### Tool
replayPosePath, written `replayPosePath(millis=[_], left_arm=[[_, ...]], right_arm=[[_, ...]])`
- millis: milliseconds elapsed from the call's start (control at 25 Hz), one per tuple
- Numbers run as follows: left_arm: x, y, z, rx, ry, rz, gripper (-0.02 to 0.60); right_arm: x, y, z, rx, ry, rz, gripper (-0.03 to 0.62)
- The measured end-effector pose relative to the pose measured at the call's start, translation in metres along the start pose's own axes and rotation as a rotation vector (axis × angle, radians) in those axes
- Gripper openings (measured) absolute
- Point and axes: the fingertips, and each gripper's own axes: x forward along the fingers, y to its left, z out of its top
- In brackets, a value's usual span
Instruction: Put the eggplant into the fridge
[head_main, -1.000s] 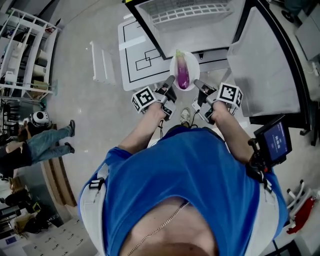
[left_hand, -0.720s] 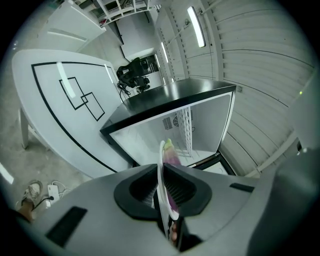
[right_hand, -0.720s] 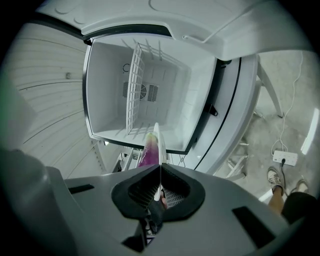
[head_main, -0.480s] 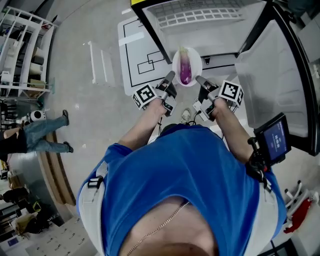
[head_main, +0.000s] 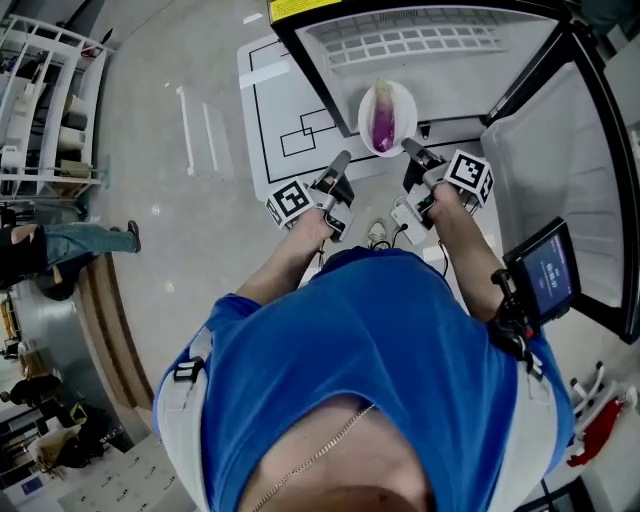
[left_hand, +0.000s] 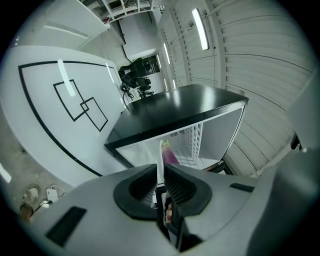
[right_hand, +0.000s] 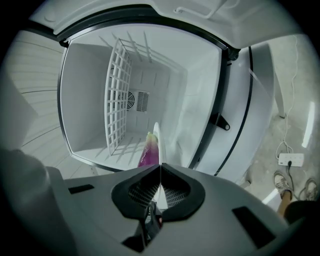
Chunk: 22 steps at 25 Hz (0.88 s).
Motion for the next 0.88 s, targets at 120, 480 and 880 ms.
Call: replayPosePath(millis=[120,480,880], left_arm=[[0.001,0.008,0.007,-0.006,0.008,0.009,0.028],[0.011,0.035,0.033,-0.008,0.015,0.031,0.028],[0.004,0.045,0.048,-0.030,0.003,0.043,0.028]], right_arm=[[0.015,-0.006,0.018,0.004,-0.028,-0.012,0.011],[0.071,-0.047,0.056,0.039,-0.068,-0.070,0.011],[0.102,-0.069,0.074,0.084,-0.139,-0.107,0.011]])
